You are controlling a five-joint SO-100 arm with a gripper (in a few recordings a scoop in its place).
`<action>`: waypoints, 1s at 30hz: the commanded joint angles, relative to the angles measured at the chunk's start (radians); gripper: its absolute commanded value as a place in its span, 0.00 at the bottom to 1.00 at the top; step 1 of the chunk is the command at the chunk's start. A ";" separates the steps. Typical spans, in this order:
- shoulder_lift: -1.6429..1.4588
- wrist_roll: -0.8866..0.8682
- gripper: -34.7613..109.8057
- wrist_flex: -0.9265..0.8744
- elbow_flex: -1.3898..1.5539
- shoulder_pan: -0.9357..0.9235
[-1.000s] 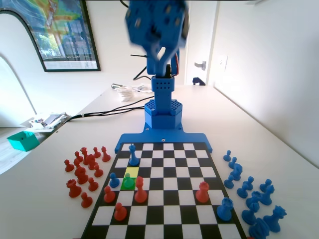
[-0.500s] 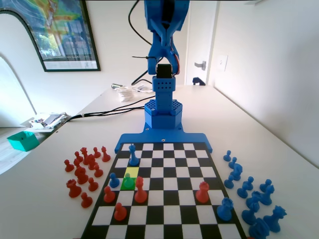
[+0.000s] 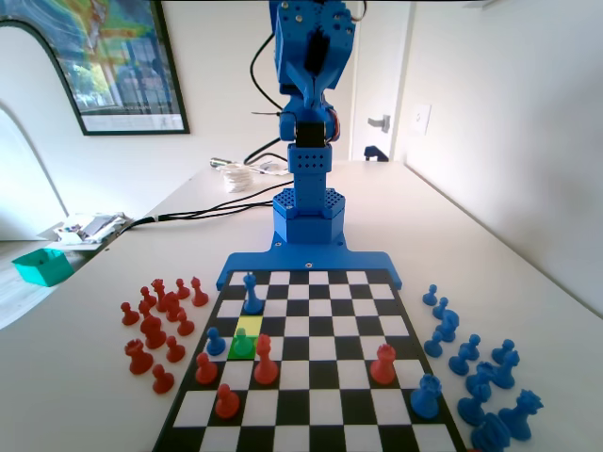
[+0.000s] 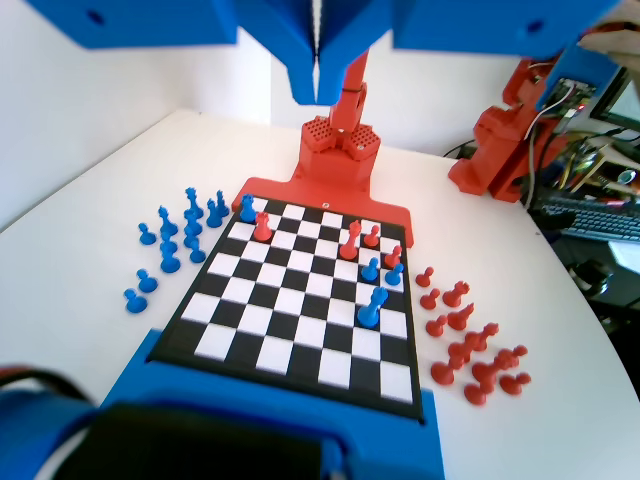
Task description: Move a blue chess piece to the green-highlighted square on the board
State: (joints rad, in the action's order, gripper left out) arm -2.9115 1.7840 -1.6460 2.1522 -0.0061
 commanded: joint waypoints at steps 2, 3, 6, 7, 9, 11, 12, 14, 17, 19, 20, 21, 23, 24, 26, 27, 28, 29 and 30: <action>-0.054 -0.005 0.25 0.054 0.021 0.006; -0.061 -0.006 0.25 0.055 0.023 0.003; -0.091 -0.009 0.25 0.061 0.025 -0.003; -0.097 -0.009 0.25 0.064 0.026 -0.003; -0.101 -0.011 0.25 0.064 0.026 -0.015; -0.124 -0.012 0.25 0.071 0.026 -0.025; -0.140 -0.014 0.25 0.074 0.028 -0.028; -0.144 -0.015 0.25 0.075 0.028 -0.032; -0.144 -0.015 0.25 0.075 0.028 -0.032; -0.144 -0.015 0.25 0.074 0.028 -0.032; -0.144 -0.015 0.25 0.074 0.028 -0.031; -0.144 -0.015 0.25 0.074 0.028 -0.031; -0.144 -0.015 0.25 0.074 0.028 -0.031; -0.144 -0.015 0.25 0.074 0.028 -0.031; -0.144 -0.015 0.25 0.074 0.028 -0.031; -0.144 -0.015 0.25 0.074 0.028 -0.031; -0.144 -0.015 0.25 0.074 0.028 -0.031; -0.144 -0.015 0.25 0.074 0.028 -0.031; -0.144 -0.015 0.25 0.074 0.028 -0.031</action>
State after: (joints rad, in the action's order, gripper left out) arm -3.0526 1.7656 -1.5892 2.1737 -0.0322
